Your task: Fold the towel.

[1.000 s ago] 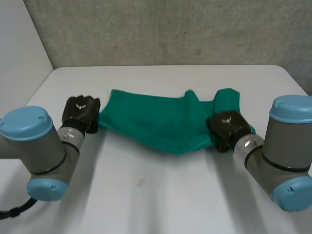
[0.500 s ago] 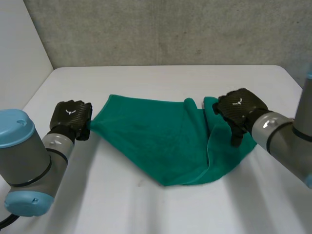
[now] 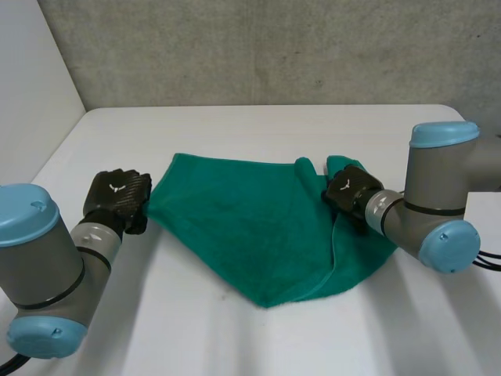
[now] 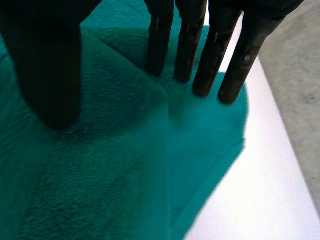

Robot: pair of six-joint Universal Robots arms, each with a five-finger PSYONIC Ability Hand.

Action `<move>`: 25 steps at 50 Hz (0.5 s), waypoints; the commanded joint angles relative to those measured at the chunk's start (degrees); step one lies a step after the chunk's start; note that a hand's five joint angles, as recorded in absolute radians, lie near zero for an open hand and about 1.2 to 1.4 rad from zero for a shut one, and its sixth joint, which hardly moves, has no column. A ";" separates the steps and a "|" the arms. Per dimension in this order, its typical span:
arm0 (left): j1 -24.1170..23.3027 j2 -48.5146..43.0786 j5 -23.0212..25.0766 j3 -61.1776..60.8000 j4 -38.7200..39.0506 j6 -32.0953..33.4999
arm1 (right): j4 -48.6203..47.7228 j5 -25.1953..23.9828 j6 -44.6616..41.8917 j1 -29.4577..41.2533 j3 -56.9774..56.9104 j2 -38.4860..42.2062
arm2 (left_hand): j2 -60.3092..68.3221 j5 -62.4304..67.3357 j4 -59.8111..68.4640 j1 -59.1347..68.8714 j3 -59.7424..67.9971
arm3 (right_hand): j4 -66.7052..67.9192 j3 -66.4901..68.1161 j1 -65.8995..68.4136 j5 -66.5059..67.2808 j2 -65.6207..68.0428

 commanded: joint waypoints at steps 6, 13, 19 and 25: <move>0.08 0.18 -0.03 -0.30 0.08 0.08 | -3.86 0.10 12.30 -1.29 -2.15 -2.61 | 11.31 14.02 11.57 15.27 11.58 | 48.15 48.20 52.57 49.45 48.38; 0.96 4.21 -0.21 -0.39 -0.79 0.43 | -1.16 0.54 22.62 -4.54 4.70 -18.97 | 11.31 14.02 11.57 15.27 11.58 | 48.15 48.20 52.57 49.45 48.38; 3.33 10.45 -0.12 -0.39 -8.60 0.43 | 12.18 0.98 16.75 -9.11 11.73 -28.47 | 11.31 14.02 11.57 15.27 11.58 | 48.15 48.20 52.57 49.45 48.38; 5.45 16.87 0.14 -0.74 -20.63 0.17 | 24.95 0.71 4.35 -12.72 22.45 -34.19 | 11.31 14.02 11.57 15.27 11.58 | 48.15 48.20 52.57 49.45 48.38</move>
